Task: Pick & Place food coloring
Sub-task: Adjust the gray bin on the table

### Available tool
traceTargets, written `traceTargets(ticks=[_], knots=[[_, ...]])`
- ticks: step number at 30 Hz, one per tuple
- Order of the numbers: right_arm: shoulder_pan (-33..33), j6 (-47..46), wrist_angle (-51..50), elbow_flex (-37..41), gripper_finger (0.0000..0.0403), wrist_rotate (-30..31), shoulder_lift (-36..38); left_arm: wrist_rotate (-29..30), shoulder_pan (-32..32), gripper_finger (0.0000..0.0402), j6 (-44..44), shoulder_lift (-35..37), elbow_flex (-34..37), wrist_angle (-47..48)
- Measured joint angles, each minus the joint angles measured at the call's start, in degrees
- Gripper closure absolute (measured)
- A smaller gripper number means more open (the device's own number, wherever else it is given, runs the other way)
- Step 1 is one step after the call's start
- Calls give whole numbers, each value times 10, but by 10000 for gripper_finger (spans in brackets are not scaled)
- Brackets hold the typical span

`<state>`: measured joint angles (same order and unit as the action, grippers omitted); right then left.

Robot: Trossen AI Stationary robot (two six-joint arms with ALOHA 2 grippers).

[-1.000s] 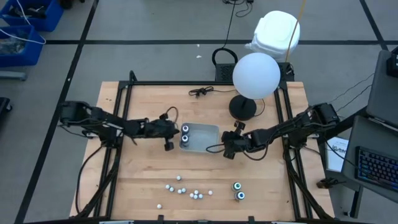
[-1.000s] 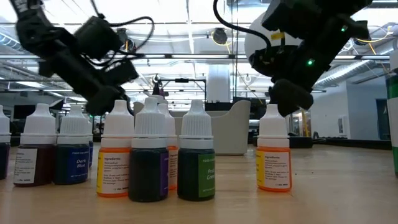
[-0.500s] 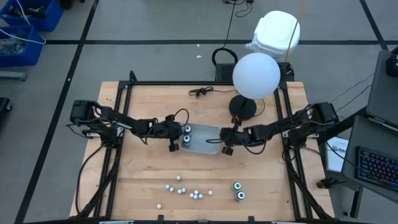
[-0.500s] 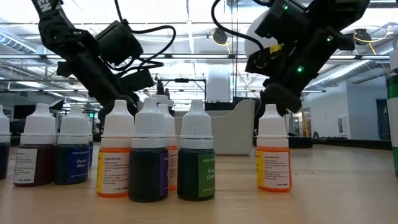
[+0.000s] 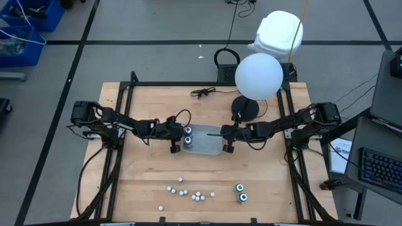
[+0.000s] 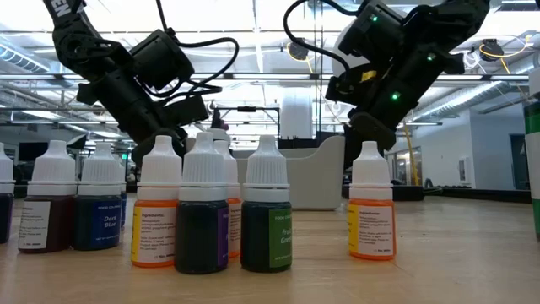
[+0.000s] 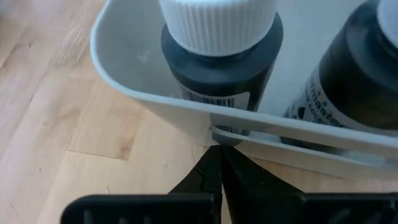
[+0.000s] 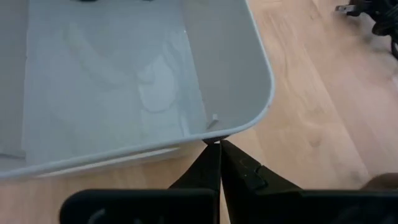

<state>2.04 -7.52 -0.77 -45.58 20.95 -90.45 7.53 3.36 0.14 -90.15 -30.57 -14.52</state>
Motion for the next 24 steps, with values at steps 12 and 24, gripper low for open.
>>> traceTargets(ticks=[12, 24], knots=[[-29, 3, 9, 0, 403, -16, 0, -2, 0, 396, 14, 0, 0, -1], [-31, -21, 14, 8, 403, -19, 0, 5, 0, 393, -1, 0, -1, 5]])
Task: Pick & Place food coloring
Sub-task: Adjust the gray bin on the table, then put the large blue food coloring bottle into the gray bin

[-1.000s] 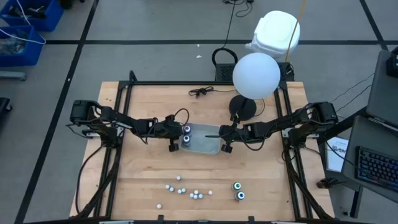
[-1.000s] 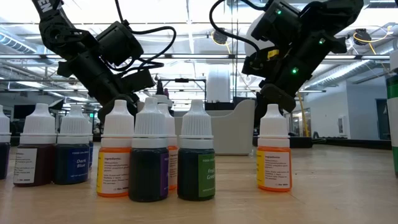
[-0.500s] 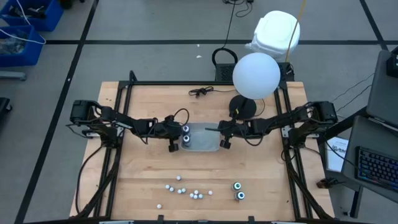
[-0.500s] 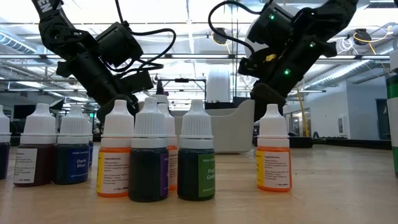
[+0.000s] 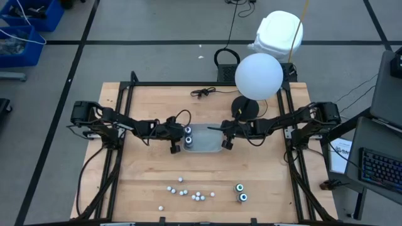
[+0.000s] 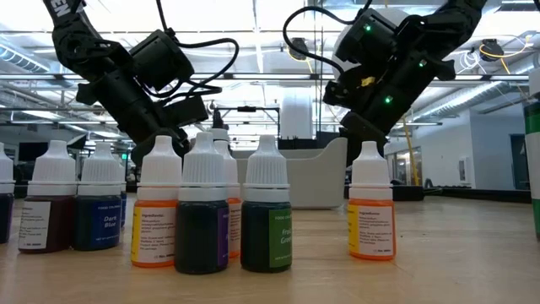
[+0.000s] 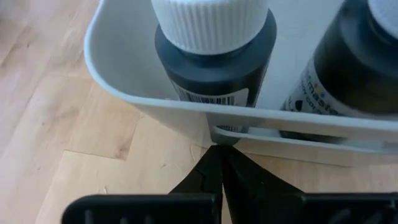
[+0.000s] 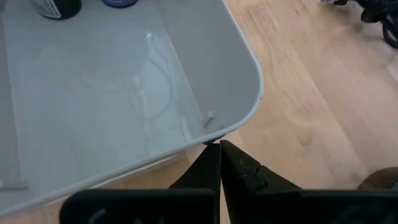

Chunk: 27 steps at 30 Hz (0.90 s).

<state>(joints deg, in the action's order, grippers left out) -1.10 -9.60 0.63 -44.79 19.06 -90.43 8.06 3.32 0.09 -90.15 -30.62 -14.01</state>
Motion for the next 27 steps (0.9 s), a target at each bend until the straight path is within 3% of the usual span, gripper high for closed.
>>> traceTargets(ticks=[4, 13, 27], knots=[[0, -2, 2, 6, 403, -3, 0, 13, 0, 397, 0, 0, 0, 2], [0, -2, 0, 7, 403, 0, 0, 14, 0, 357, 16, 0, 0, 2], [1, -2, -11, 8, 403, 1, 0, 14, 0, 360, 37, 1, -1, 47]])
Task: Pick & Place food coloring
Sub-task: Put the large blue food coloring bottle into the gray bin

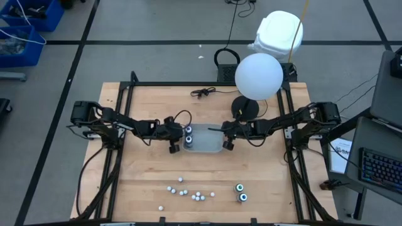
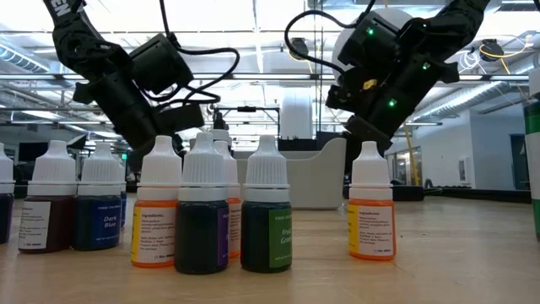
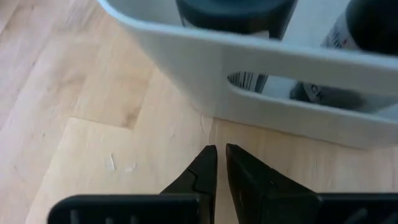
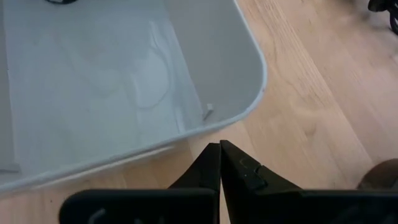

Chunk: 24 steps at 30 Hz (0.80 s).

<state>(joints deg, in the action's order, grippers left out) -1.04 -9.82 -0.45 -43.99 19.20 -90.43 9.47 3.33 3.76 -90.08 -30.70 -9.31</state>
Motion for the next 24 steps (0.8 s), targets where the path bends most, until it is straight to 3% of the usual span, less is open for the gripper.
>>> traceTargets(ticks=[8, 14, 20, 24], knots=[[0, -11, -68, 0, 403, 0, 25, 5, -4, 360, -62, 1, -1, 38], [25, -21, -139, 1, 403, 1, 106, 92, -27, 360, -91, 37, 3, 64], [90, -8, -144, 13, 403, 1, 214, 148, -93, 374, -86, 189, 16, 127], [125, 1, -129, 40, 403, 1, 285, 188, -161, 396, -96, 326, 66, 87]])
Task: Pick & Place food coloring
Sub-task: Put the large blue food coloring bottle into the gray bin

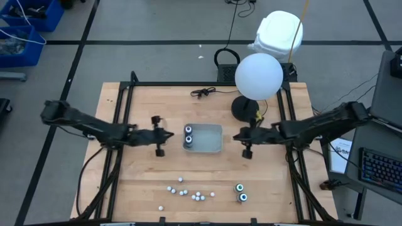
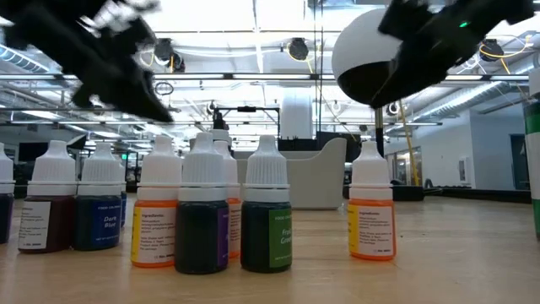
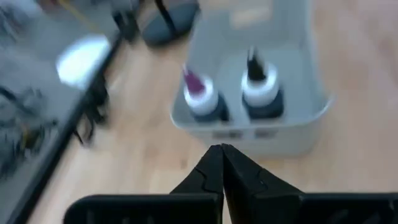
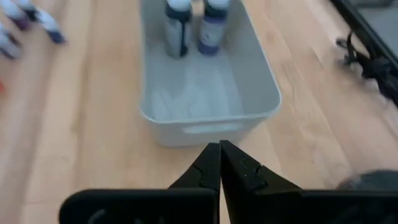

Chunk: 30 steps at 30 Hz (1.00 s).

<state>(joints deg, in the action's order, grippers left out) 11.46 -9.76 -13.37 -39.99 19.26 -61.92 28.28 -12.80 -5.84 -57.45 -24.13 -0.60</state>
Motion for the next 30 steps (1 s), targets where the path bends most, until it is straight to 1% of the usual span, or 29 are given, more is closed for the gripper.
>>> traceTargets(ticks=[2, 4, 6, 9, 10, 13, 14, 15, 16, 18, 19, 22, 25, 28, 30], knots=[[10, 2, 29, 22, 403, 0, 31, 17, -25, 389, -16, 66, 36, -30], [15, 8, 71, 48, 403, -1, 61, 18, -44, 380, -41, 133, 75, -75], [18, 18, 120, 75, 403, -2, 88, 18, -56, 375, -72, 189, 114, -125], [19, 39, 174, 117, 403, -23, 126, 20, -63, 377, -111, 267, 171, -179], [19, 44, 189, 129, 403, -31, 139, 30, -61, 380, -116, 289, 184, -191], [14, 51, 214, 157, 403, -30, 171, 85, -49, 394, -105, 352, 204, -187], [10, 53, 216, 163, 403, -30, 181, 86, -43, 396, -100, 370, 207, -183], [6, 58, 217, 168, 403, -31, 190, 70, -37, 397, -100, 384, 209, -174], [4, 62, 221, 172, 403, -34, 199, 39, -30, 396, -100, 399, 210, -159], [-3, 75, 222, 180, 403, -57, 218, -27, -20, 393, -101, 424, 211, -136], [-6, 78, 225, 185, 403, -72, 227, -49, -14, 393, -101, 431, 211, -136], [-14, 76, 262, 206, 403, -106, 248, -74, -1, 398, -93, 448, 210, -121], [-18, 76, 308, 232, 403, -145, 266, -95, 8, 394, -90, 454, 210, -95], [-17, 75, 332, 255, 403, -150, 280, -118, 14, 397, -84, 456, 210, -89], [-17, 75, 334, 265, 403, -149, 285, -122, 16, 397, -75, 455, 210, -89]])
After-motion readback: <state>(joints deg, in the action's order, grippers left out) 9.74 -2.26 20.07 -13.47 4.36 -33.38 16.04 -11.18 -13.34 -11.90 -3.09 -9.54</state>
